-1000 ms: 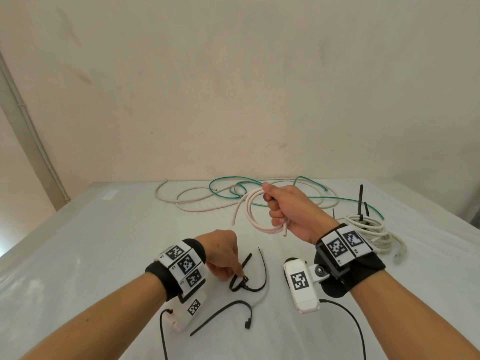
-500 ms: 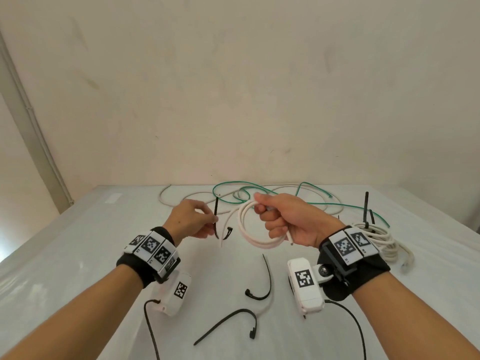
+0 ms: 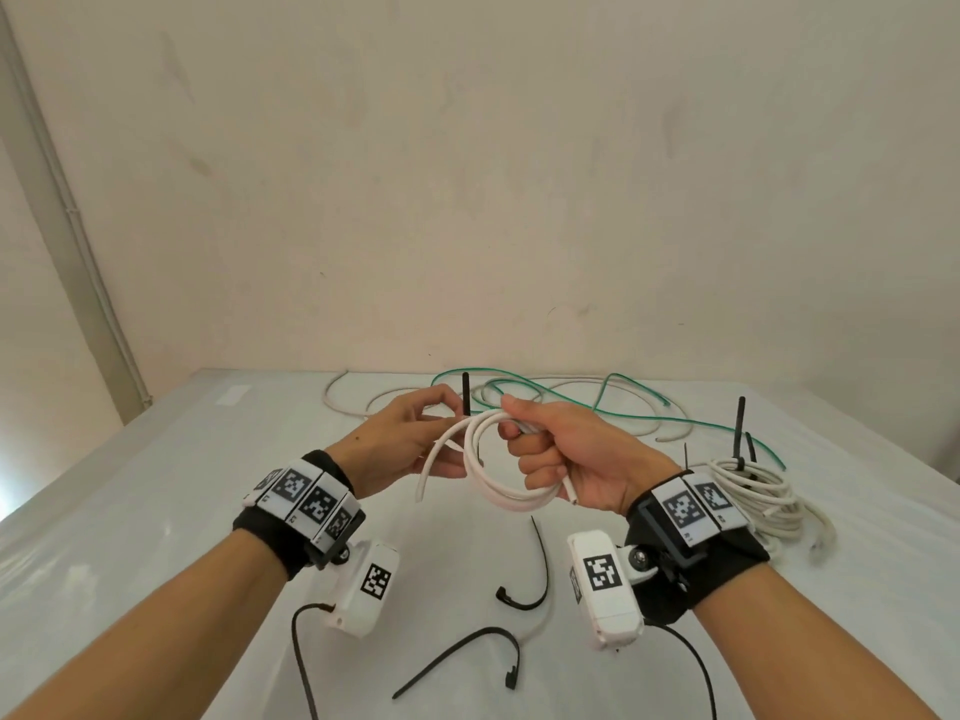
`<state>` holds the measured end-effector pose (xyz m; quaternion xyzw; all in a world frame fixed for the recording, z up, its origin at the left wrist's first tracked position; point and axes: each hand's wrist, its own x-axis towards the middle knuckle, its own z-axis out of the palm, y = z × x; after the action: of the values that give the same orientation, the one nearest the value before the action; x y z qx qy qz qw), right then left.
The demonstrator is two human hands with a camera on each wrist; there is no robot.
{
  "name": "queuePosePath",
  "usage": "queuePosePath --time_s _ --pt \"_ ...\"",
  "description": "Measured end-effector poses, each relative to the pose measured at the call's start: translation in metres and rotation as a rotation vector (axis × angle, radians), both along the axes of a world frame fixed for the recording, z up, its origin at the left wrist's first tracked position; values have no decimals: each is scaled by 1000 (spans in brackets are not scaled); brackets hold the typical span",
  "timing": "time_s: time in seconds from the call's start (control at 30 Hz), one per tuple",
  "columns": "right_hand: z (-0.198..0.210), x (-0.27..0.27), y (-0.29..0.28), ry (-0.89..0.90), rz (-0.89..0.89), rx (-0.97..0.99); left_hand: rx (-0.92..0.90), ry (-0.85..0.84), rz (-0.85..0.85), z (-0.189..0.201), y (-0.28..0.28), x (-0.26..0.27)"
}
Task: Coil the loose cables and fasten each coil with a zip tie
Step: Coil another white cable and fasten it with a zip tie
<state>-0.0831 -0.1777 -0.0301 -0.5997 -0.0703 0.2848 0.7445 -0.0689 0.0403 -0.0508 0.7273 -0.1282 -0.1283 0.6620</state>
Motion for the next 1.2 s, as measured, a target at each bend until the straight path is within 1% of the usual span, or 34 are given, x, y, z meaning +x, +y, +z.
queuePosePath --time_s 0.1,0.23,0.3,0.43,0.53,0.67,0.83,1.0,1.2 --pt "-2 0 2 24 -14 -12 -28 3 -53 0 -4 -5" --pt "-2 -1 6 21 -6 -12 -29 -21 -58 2 -8 -5" --pt "0 -2 5 18 -1 3 -13 -14 -46 3 -8 -3" --pt "4 -3 2 -11 42 10 90 -39 -54 2 -6 -2" --pt "3 -5 2 -25 58 -30 78 -33 -88 1 -5 -4" --pt "1 -5 0 2 19 -31 73 -46 -129 0 -4 -5" --pt "-1 -2 -3 88 -8 25 34 -122 -90 1 -3 -5" --pt "-3 -3 -1 105 -11 14 51 -151 -93 6 -8 -8" --pt "-1 -5 1 116 23 4 17 -109 -47 8 -9 -10"
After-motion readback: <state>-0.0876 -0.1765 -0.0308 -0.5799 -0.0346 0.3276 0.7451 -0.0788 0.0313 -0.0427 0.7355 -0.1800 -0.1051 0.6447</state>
